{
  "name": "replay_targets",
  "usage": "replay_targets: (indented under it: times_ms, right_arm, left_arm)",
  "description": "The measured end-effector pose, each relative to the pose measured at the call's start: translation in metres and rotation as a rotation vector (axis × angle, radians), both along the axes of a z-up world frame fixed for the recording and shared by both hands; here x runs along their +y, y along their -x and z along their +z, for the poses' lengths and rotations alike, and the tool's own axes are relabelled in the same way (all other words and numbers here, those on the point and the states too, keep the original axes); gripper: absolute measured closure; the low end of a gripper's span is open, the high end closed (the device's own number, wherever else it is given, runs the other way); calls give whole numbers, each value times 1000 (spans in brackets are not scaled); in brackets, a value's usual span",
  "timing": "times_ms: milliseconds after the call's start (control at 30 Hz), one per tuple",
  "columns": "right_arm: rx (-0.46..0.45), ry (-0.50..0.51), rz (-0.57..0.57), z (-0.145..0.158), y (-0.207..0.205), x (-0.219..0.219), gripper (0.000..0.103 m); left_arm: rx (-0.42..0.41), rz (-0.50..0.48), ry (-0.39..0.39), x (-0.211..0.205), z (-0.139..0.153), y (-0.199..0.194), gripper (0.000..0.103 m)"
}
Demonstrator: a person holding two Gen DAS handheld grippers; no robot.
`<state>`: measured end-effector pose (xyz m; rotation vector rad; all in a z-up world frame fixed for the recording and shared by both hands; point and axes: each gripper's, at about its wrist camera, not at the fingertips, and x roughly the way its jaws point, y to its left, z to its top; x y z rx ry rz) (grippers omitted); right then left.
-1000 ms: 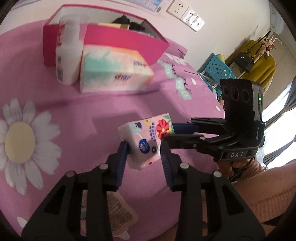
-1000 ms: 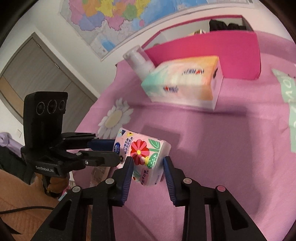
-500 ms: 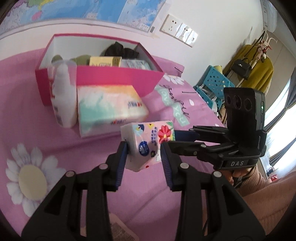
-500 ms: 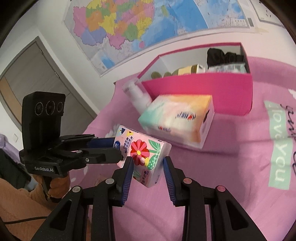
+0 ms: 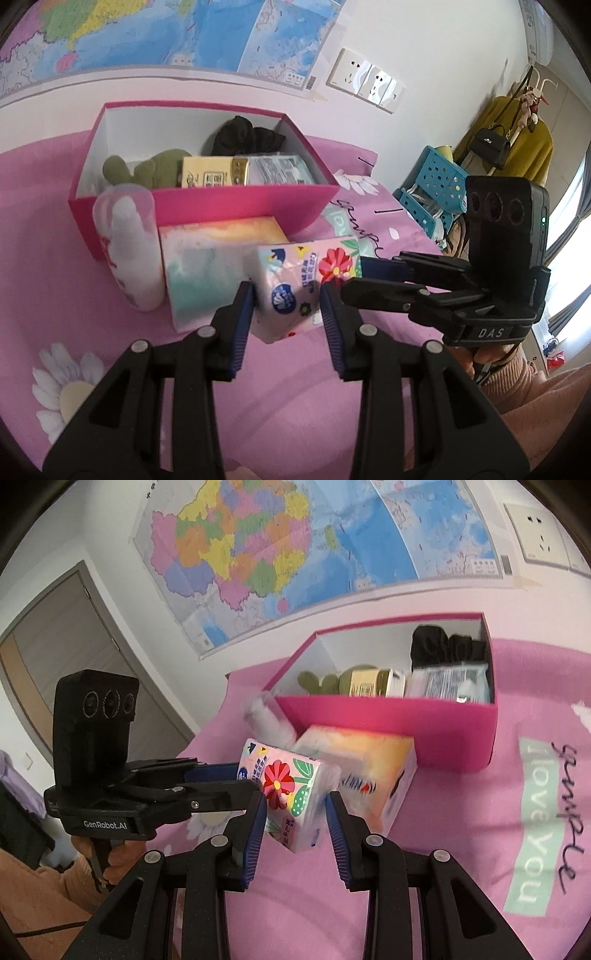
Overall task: Organize soft objects
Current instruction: 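Carry the floral tissue pack with the left tool into the box, release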
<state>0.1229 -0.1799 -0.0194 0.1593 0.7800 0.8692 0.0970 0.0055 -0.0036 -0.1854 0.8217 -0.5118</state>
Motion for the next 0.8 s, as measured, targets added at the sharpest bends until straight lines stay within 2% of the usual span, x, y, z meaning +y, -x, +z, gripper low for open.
replay_targets:
  times_ms: [800]
  right_arm:
    - [-91, -26, -56, 35, -50, 1, 69]
  left_arm:
    - [-69, 18, -20, -3, 37, -57, 64]
